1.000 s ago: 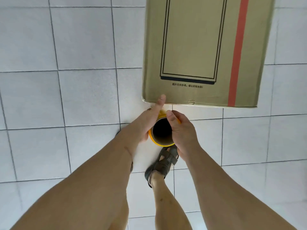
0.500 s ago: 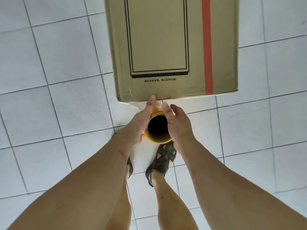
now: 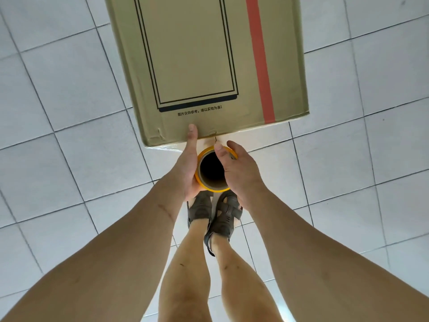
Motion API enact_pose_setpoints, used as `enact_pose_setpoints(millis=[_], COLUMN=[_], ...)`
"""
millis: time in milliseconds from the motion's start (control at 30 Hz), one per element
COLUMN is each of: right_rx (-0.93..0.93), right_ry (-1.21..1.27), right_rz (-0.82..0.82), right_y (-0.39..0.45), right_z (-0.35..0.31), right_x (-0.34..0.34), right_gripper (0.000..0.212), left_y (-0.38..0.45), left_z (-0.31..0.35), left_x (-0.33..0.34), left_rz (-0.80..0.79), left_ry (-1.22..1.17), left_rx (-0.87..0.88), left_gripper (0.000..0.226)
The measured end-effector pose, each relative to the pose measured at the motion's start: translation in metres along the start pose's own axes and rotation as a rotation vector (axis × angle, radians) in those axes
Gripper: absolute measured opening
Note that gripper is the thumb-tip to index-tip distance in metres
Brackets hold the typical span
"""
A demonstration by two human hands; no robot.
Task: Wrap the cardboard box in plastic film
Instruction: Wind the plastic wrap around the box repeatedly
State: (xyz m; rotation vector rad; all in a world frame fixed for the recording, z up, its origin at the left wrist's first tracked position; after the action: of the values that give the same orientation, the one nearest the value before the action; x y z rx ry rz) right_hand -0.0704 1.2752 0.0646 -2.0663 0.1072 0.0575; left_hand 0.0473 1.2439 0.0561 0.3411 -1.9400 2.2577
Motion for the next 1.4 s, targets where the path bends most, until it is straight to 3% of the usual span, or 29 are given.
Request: enact_pose_setpoints(millis=[100, 167, 233, 400, 500, 600, 767, 833, 933, 1033, 1167, 1300, 1400], right_rx=[0.081, 0.121, 0.128, 0.091, 0.160, 0.200, 0.189, 0.184, 0.168, 0.163, 0.132, 0.091, 0.099], right_ry=[0.131, 0.198, 0.179, 0.068, 0.170, 0.266, 0.135, 0.107, 0.135, 0.194, 0.049, -0.043, 0.013], right_rz=[0.000, -0.011, -0.001, 0.057, 0.063, 0.032, 0.056, 0.061, 0.017, -0.010, -0.036, -0.081, -0.090], right_y=[-0.001, -0.004, -0.005, 0.006, 0.004, 0.011, 0.007, 0.010, 0.005, 0.008, 0.006, 0.004, 0.004], right_z=[0.000, -0.004, -0.007, -0.013, -0.010, 0.004, -0.020, -0.021, -0.022, -0.014, -0.016, -0.020, -0.019], right_x=[-0.001, -0.003, -0.007, -0.027, -0.023, -0.019, -0.037, -0.046, -0.044, -0.044, -0.063, -0.077, -0.084], right_gripper=[0.075, 0.074, 0.072, 0.067, 0.096, 0.121, 0.082, 0.080, 0.090, 0.106, 0.072, 0.063, 0.058], left_y=[0.007, 0.008, 0.009, 0.013, 0.020, 0.020, 0.021, 0.019, 0.024, 0.027, 0.026, 0.024, 0.028], left_z=[0.002, 0.008, 0.012, 0.011, 0.015, 0.019, 0.010, 0.009, 0.012, 0.013, -0.001, -0.009, -0.007], left_x=[0.002, 0.007, 0.013, 0.024, 0.027, 0.029, 0.035, 0.042, 0.047, 0.050, 0.059, 0.071, 0.077], left_rz=[0.087, 0.122, 0.063, -0.039, 0.091, 0.045, -0.084, -0.056, 0.107, 0.086, -0.014, 0.131, 0.185], left_ry=[0.125, 0.157, 0.099, 0.062, 0.161, 0.073, -0.013, 0.039, 0.168, 0.055, -0.040, 0.083, 0.098], left_rx=[0.020, 0.053, 0.038, 0.007, 0.064, 0.063, 0.002, -0.017, 0.086, 0.079, 0.049, 0.064, 0.127], left_gripper=[0.105, 0.095, 0.083, 0.096, 0.101, 0.082, 0.095, 0.102, 0.086, 0.093, 0.089, 0.110, 0.086])
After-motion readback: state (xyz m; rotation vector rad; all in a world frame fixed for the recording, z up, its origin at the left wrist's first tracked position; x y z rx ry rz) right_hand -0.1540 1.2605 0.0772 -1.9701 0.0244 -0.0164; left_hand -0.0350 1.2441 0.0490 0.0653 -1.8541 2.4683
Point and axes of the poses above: each hand's wrist, its own y-axis towards the middle knuckle, its own x-axis out of the palm, z = x × y, the point moved 2 cm from there along y, towards the middle knuckle, and after that the axes turned 7 degrees about -z, right-handed, at the moved point
